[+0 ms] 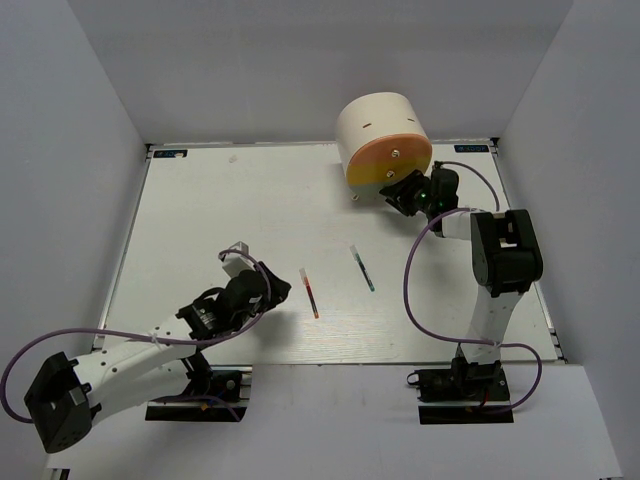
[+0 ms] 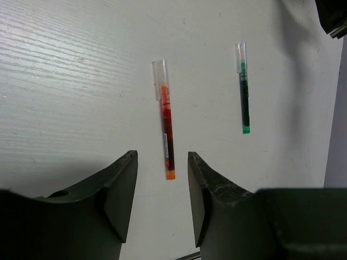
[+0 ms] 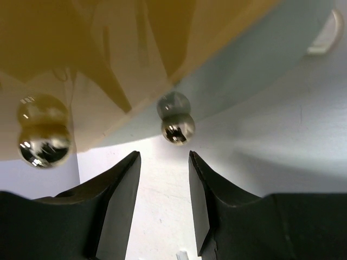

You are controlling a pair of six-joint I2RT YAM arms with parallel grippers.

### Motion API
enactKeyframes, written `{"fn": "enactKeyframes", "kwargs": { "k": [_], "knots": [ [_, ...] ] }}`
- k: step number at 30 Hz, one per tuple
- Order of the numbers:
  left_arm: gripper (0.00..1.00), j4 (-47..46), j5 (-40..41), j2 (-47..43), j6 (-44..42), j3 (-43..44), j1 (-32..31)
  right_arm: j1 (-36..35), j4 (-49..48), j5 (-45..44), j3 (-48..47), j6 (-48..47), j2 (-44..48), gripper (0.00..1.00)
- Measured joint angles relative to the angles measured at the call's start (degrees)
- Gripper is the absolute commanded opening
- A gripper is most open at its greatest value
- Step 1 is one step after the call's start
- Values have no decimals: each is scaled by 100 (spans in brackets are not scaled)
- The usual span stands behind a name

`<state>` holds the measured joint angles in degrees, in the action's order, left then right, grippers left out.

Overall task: Sort the stationery into containers
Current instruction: Open the drawer in the storage box.

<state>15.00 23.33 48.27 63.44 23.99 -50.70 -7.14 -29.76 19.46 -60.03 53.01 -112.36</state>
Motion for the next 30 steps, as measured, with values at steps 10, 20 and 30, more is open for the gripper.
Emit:
{"fn": "enactKeyframes", "kwargs": {
  "k": [10,20,30],
  "knots": [
    [53,-2,-9,125,0,94,0,0,-59,-9,-225,59,-216,45],
    [53,-4,-15,201,-2,129,0,0,-94,-98,-332,59,-350,40],
    [53,0,-22,297,0,129,0,0,-203,-85,-330,55,-426,12]
  ]
}}
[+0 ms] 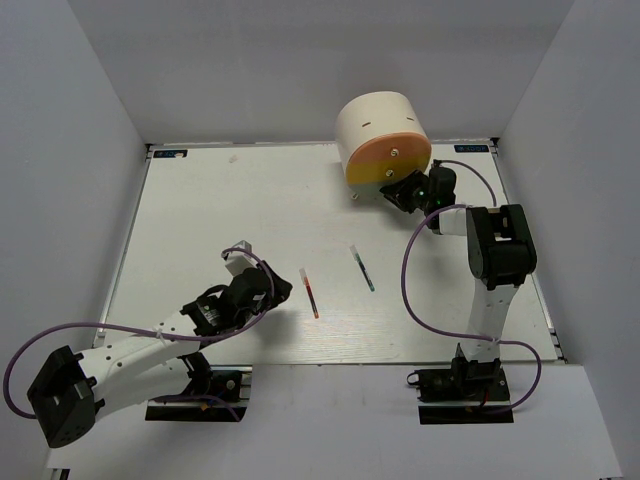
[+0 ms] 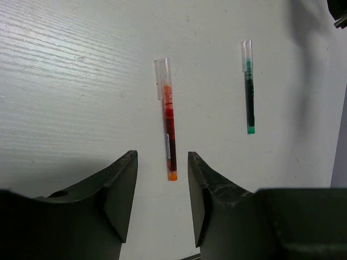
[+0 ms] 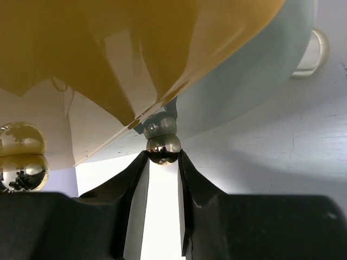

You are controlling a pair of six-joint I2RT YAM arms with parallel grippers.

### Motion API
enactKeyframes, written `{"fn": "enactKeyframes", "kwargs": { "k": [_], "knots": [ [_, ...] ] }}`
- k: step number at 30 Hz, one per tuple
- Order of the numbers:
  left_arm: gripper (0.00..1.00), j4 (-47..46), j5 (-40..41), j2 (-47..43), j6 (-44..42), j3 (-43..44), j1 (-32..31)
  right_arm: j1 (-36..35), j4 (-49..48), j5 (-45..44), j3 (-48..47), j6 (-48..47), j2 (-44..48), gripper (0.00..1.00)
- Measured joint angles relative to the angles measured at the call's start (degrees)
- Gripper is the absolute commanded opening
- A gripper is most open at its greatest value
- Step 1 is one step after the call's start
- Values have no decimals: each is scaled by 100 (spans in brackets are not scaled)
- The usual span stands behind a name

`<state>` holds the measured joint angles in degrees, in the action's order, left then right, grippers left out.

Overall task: Sort the stationery into containers
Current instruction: Open the drawer in the storage box.

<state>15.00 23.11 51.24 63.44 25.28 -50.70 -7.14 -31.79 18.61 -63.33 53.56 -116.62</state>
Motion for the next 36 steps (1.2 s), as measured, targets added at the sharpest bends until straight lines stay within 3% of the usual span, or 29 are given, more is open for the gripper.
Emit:
{"fn": "enactKeyframes", "kwargs": {
  "k": [9,19,36],
  "knots": [
    [54,-9,-11,-4,0,2,0,0,-297,17,247,2,50,10],
    [54,-179,-131,0,-24,2,0,37,-538,195,1434,2,863,10],
    [54,-352,-269,46,-90,2,0,-2,-341,385,1475,142,955,7]
  ]
}}
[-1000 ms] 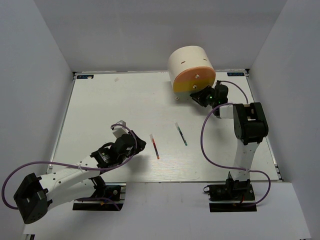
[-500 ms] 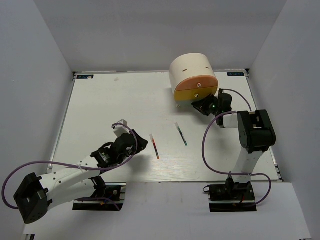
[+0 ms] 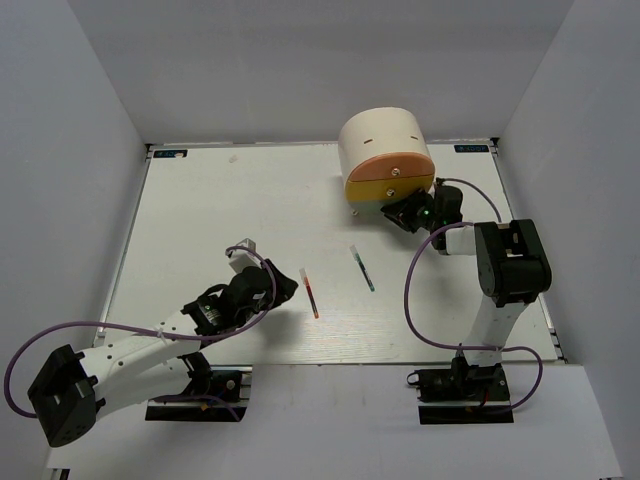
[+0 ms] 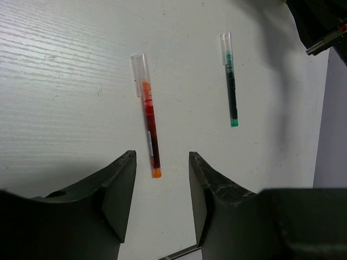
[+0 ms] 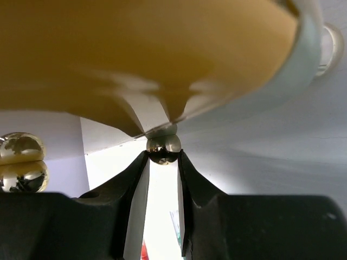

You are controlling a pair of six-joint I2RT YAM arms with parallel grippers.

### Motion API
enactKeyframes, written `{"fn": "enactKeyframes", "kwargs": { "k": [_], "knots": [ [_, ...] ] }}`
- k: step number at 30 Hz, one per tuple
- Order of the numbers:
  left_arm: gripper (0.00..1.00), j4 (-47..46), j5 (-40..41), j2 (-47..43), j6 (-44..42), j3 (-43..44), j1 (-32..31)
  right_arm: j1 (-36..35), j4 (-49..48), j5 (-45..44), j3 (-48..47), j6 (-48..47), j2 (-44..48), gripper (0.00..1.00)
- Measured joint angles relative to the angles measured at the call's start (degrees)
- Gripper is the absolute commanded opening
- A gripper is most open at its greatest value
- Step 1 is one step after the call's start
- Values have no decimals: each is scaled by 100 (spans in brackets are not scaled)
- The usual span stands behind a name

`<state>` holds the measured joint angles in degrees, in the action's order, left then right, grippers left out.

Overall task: Sort the stationery into containers
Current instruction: Open the drawer in the storage box.

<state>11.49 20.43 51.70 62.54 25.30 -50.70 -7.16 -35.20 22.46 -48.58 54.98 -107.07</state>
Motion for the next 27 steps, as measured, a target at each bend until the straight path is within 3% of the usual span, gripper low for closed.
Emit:
{"fn": "enactKeyframes", "kwargs": {
  "k": [6,14,27],
  "knots": [
    [54,-422,-142,245,-116,0,0,9,66,162,-2,-162,0,6],
    [55,-820,-581,1379,-577,503,0,-26,573,616,-376,-459,-111,6],
    [55,-1069,-693,1056,-680,439,0,35,227,1008,-118,-245,-109,6]
  ]
}}
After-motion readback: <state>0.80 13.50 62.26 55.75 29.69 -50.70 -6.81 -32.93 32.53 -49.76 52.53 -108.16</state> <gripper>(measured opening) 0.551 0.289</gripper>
